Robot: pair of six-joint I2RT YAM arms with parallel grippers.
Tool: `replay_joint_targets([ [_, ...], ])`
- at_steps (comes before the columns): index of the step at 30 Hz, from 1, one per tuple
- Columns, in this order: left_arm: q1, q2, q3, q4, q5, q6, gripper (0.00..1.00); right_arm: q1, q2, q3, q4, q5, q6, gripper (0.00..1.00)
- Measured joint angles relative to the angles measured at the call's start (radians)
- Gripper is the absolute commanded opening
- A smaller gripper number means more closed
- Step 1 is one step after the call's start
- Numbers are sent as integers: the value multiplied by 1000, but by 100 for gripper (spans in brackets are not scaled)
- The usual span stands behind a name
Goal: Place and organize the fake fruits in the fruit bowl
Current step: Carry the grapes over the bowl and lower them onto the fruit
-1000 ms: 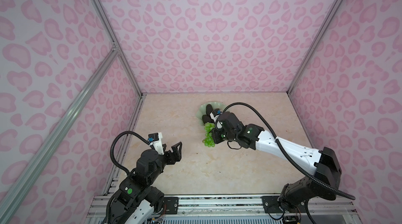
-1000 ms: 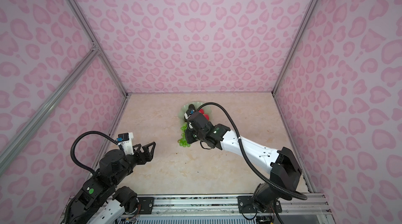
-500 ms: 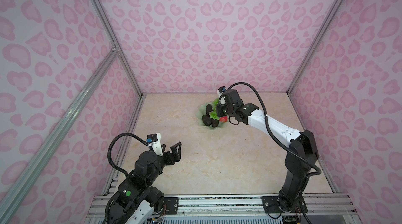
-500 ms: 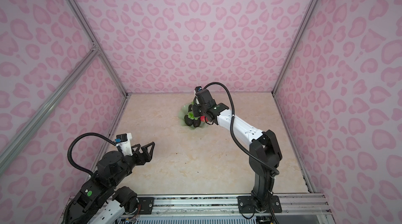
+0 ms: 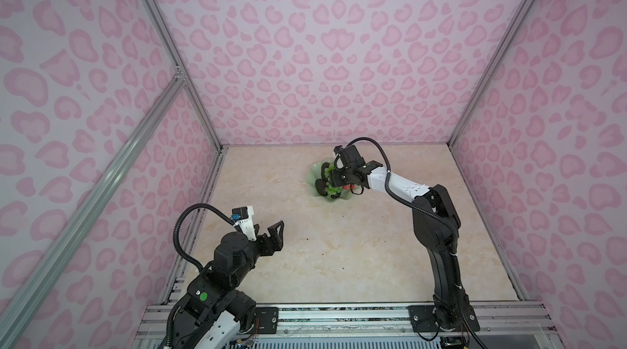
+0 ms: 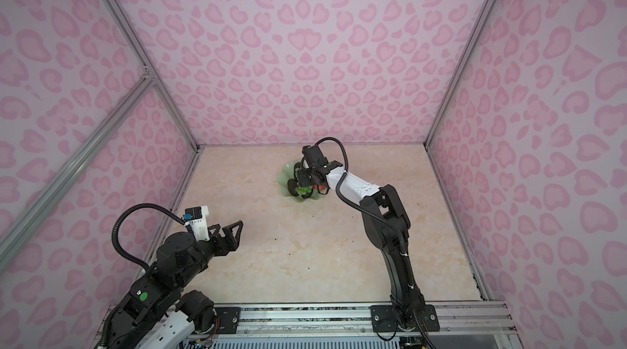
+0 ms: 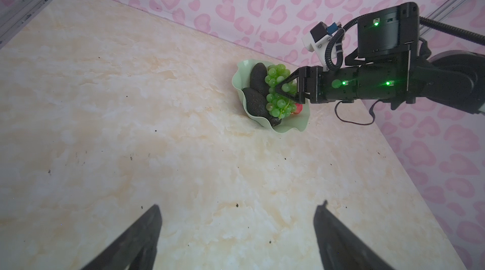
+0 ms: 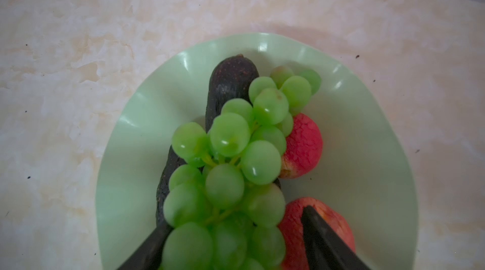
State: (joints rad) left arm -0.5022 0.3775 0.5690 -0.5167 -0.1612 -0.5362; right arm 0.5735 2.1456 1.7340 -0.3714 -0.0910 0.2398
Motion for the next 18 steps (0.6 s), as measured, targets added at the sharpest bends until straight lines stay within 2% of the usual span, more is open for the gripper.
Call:
replay_joint_targets([
  [1, 0, 3, 0, 1, 0, 6, 92, 0, -7, -5, 5, 0, 1, 98],
  [2, 0, 6, 0, 3, -1, 7, 92, 0, -19, -11, 8, 0, 0, 99],
  [9, 0, 40, 0, 34, -3, 20, 92, -6, -140, -19, 23, 3, -15, 99],
  [15, 0, 93, 2, 92, -19, 48, 93, -12, -294, -136, 93, -7, -20, 99],
  [18, 0, 130, 11, 108, -21, 68, 93, -25, -301, -161, 108, -7, -23, 99],
])
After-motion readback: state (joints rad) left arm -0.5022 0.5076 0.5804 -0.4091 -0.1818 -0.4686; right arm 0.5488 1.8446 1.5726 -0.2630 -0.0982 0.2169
